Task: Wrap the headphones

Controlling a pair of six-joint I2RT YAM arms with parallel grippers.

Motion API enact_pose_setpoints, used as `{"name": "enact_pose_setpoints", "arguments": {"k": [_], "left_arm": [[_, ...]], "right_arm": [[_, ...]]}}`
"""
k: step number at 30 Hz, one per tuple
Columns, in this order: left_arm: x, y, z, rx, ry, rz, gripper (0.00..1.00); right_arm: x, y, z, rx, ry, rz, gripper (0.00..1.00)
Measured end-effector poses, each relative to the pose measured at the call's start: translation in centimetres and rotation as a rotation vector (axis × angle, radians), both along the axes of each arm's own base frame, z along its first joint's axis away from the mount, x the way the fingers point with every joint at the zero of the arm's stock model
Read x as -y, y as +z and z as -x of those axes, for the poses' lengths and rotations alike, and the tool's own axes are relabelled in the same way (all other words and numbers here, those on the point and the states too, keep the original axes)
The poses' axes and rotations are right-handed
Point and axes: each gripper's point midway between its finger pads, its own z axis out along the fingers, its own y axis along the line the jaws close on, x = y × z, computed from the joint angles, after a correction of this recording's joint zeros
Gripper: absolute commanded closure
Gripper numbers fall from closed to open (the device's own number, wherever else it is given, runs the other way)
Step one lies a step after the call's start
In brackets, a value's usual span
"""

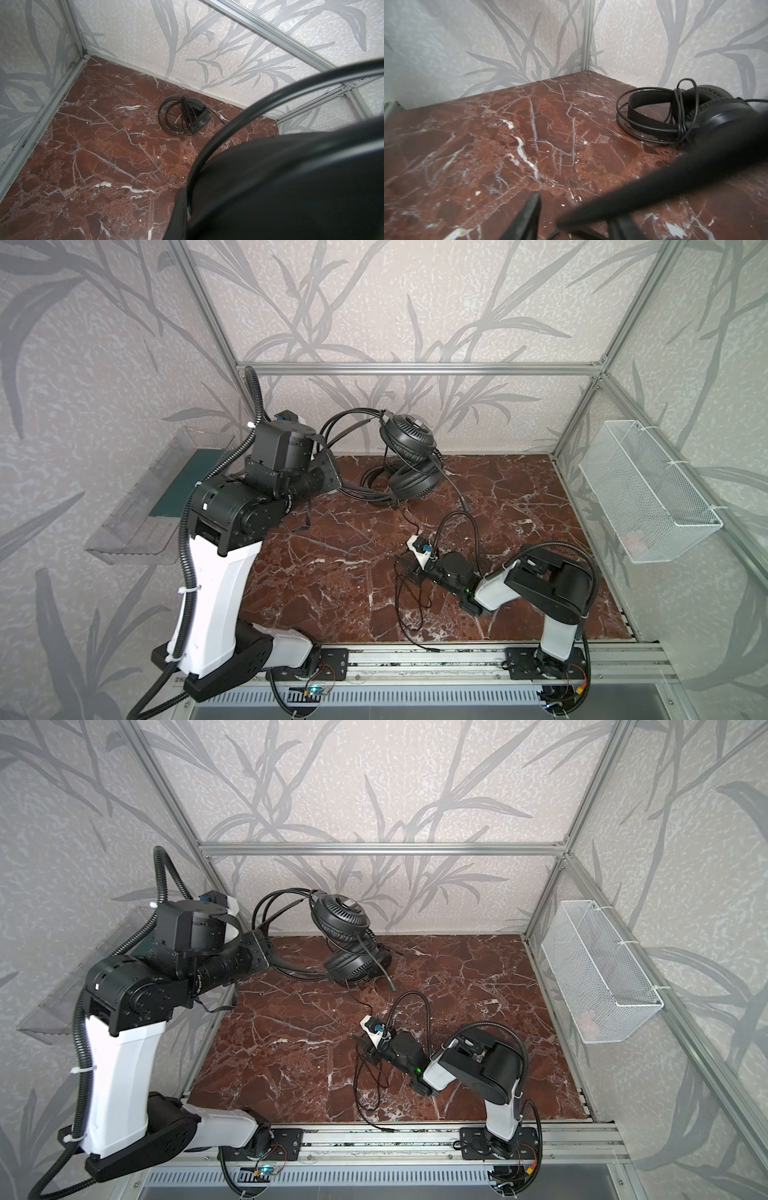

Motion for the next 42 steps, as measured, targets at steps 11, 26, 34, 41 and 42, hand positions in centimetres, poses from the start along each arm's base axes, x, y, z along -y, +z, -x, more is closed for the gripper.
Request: {"name": "enact_pose_setpoints", "arguments": {"k": [11, 26, 34, 41, 42], "left_arm": [[-2.8, -0.6, -1.8, -0.009, 0.136, 0.019, 1.0], [-7.9, -11.5, -8.4, -0.278, 0.368, 0.006, 1.0], [-8.1, -17.4, -8.2, -0.388, 0.353, -0.055, 1.0], [-6.7, -23.1, -6.0, -0.486, 0.283, -0.119, 1.0], [-6.4, -23.5, -5.8, -0.49, 0.269, -0.132, 1.0]], "right_arm": [[-2.6, 1.6, 6.0, 0.059, 0.096, 0.049, 1.0], [-4.8, 12.6, 23.6, 0.171, 0.538, 0.164, 1.0], [-1.3, 21.1, 22.8, 0.341, 0.508, 0.273, 1.0], [-1.2, 23.3, 19.6, 0.543, 0.403, 0.468, 1.0], [-1.4, 23.5, 18.9, 0.562, 0.385, 0.489, 1.0]]}}
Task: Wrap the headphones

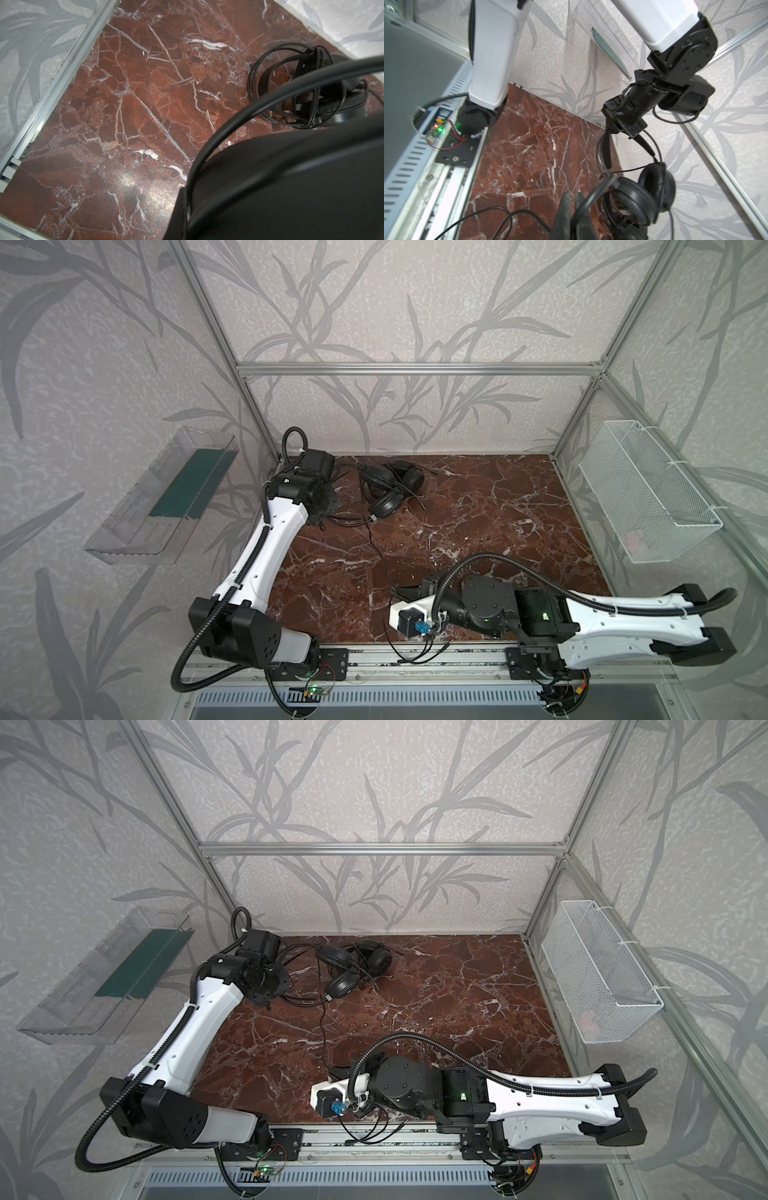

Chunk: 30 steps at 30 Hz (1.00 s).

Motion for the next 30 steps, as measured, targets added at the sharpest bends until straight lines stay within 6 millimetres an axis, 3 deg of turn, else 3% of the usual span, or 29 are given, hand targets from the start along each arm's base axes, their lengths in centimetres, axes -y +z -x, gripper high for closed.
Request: {"name": "enact_pose_setpoints", "arguments": {"k": [11, 16, 21, 25, 30], "left_arm": [[2.2, -1.8, 4.4, 0.0, -0.182, -0.08, 1.0], [1.8, -3.0, 6.0, -0.025, -0.225, -0.122, 1.0], [1.2, -3.3, 7.6, -0.026, -0.246, -0.143, 1.0], [1.3, -1.9, 8.3, 0.039, -0.258, -0.114, 1.0], [1.7, -0.4, 9.3, 0.107, -0.287, -0.068, 1.0]], "right_arm": [[-0.7, 6.1, -10.8, 0.32, -0.296, 0.021, 1.0], [-1.4, 6.4, -14.4, 0.411, -0.381, 0.059, 1.0], [1.6, 7.9, -19.7, 0.366, -0.492, 0.001, 0.96], [4.5, 9.7, -23.4, 0.28, -0.558, -0.11, 0.91], [3.9, 10.6, -25.3, 0.205, -0.542, -0.199, 0.81]]}}
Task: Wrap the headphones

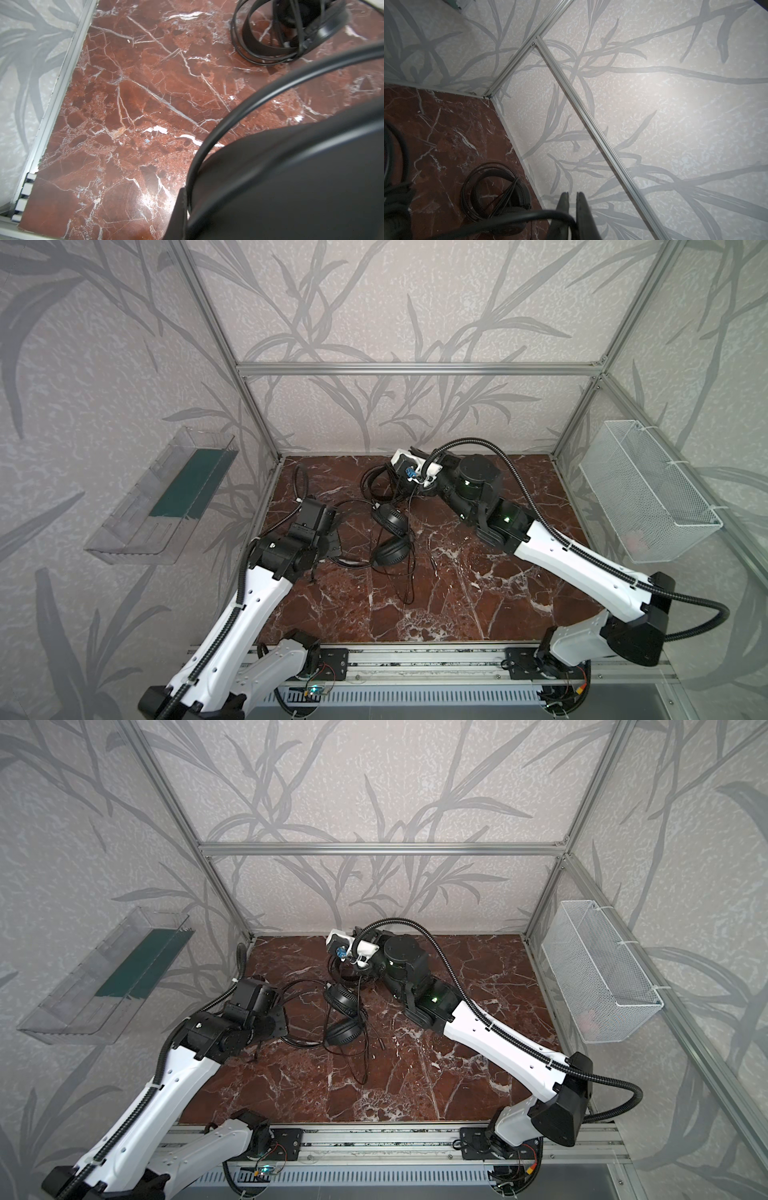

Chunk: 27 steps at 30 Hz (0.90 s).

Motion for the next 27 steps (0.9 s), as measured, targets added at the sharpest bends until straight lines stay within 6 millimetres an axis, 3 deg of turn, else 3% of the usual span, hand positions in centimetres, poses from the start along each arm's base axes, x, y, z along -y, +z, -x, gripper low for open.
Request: {"name": "enact_pose_setpoints", "arguments": {"k": [5, 11, 16, 19, 21, 24, 27], "left_arm": [[0.6, 0.1, 1.4, -0.014, -0.061, 0.016, 1.0], [0.3, 0.9, 2.6, 0.013, -0.085, 0.019, 1.0], [0.4, 2.5, 3.3, 0.061, -0.106, 0.046, 1.0], [0.3, 3.9, 3.6, 0.101, -0.119, 0.051, 1.0], [0.0, 4.8, 3.7, 0.13, -0.115, 0.041, 1.0], [-1.2, 5.3, 3.7, 0.153, -0.076, -0.007, 1.0], [-2.6, 5.1, 3.7, 0.144, -0.027, -0.075, 1.0]], "right_arm": [[-0.9, -0.9, -3.2, -0.063, 0.007, -0.056, 0.66], [0.6, -0.8, -7.8, -0.14, -0.016, -0.141, 0.53], [1.3, 0.9, -8.8, -0.179, 0.041, -0.235, 0.35], [0.8, 1.5, -9.5, -0.202, 0.074, -0.279, 0.33], [0.5, 1.2, -9.9, -0.228, 0.089, -0.299, 0.44], [0.0, 0.4, -9.6, -0.279, 0.136, -0.32, 0.75], [-0.7, 0.1, -7.5, -0.324, 0.226, -0.341, 0.9]]}}
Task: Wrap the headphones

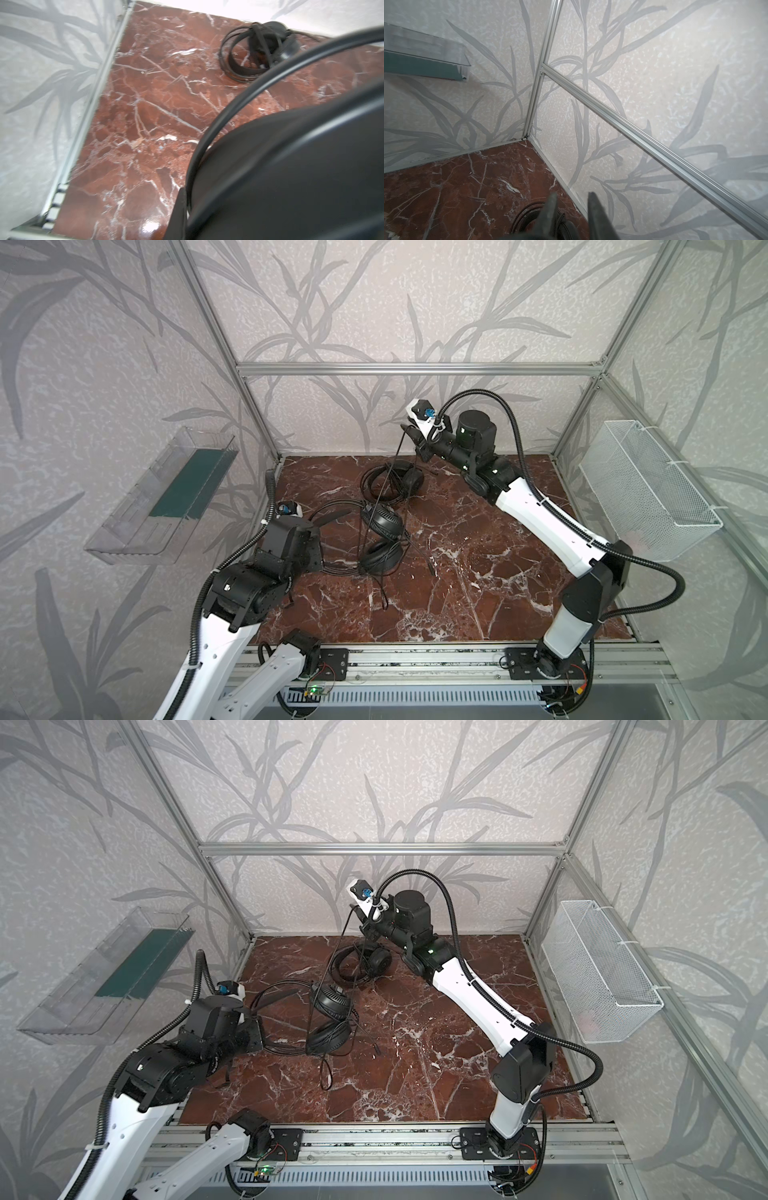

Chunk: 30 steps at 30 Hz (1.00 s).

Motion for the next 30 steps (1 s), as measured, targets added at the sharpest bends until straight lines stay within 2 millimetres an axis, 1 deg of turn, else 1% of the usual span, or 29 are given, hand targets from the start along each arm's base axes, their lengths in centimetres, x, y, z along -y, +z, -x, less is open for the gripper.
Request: {"name": "enact_pose_setpoints", "arguments": {"k": [2, 3, 4, 6, 7, 10, 11, 12, 14, 18, 21, 23, 24, 26, 30], "left_arm": [[-1.0, -0.4, 0.0, -0.024, 0.04, -0.053, 1.0], [-1.2, -0.6, -0.1, -0.033, 0.056, -0.07, 1.0], [-1.5, -0.8, -0.2, -0.046, 0.071, -0.09, 1.0], [-1.9, -1.0, -0.5, -0.069, 0.095, -0.124, 1.0], [-2.0, -1.3, -0.7, -0.088, 0.102, -0.143, 1.0], [-2.1, -1.9, -1.2, -0.118, 0.119, -0.174, 1.0], [-2.2, -1.9, -1.4, -0.122, 0.124, -0.179, 1.0], [-2.2, -1.9, -1.5, -0.121, 0.127, -0.183, 1.0], [-2.3, -1.6, -1.7, -0.114, 0.133, -0.189, 1.0], [-2.7, -1.1, -1.9, -0.094, 0.15, -0.208, 1.0], [-3.1, -0.9, -2.1, -0.087, 0.169, -0.233, 1.0], [-3.5, -0.5, -2.2, -0.077, 0.184, -0.247, 1.0], [-3.6, -0.2, -2.3, -0.069, 0.189, -0.25, 1.0], [-3.8, 0.9, -2.4, -0.037, 0.201, -0.247, 1.0], [-4.0, 3.9, -2.9, 0.049, 0.225, -0.219, 1.0]], "right_arm": [[-0.7, 0.5, 2.8, -0.01, 0.09, -0.017, 0.95], [-1.0, 0.9, 4.1, -0.004, 0.128, -0.024, 0.97], [-1.3, 1.5, 6.1, 0.003, 0.177, -0.033, 0.98], [-2.0, 2.7, 10.8, 0.029, 0.295, -0.049, 1.0], [-2.4, 3.3, 13.6, 0.045, 0.362, -0.055, 1.0], [-2.8, 4.7, 21.1, 0.087, 0.553, -0.065, 1.0], [-2.7, 4.9, 23.1, 0.092, 0.607, -0.064, 1.0], [-2.6, 4.9, 24.6, 0.092, 0.646, -0.06, 1.0], [-2.3, 4.2, 26.6, 0.072, 0.704, -0.043, 1.0], [-2.3, 1.9, 29.3, -0.015, 0.775, 0.019, 1.0], [-2.3, 0.2, 32.5, -0.082, 0.846, 0.079, 1.0], [-1.8, -0.6, 35.1, -0.112, 0.898, 0.12, 1.0], [-1.5, -0.8, 35.9, -0.121, 0.908, 0.133, 1.0], [-0.6, -0.9, 37.2, -0.132, 0.919, 0.152, 1.0], [0.8, -0.9, 38.0, -0.174, 0.91, 0.162, 1.0]]}}
